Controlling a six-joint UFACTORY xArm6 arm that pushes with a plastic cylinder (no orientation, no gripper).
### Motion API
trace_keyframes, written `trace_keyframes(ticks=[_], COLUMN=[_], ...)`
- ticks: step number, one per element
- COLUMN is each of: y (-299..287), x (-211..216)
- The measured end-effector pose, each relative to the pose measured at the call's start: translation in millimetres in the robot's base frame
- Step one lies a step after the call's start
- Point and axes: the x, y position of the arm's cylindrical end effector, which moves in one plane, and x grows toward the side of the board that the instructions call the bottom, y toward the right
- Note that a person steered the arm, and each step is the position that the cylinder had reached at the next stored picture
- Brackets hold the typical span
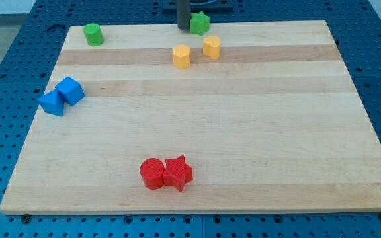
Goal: Push the green circle closer to green star
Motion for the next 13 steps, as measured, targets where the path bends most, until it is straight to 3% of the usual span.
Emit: trace_keyframes(ticks=[1,4,6,9,13], y=[8.9,-143.3,-282.3,-275.0,-128.5], x=[0.4,72.5,81.1,28.0,36.4])
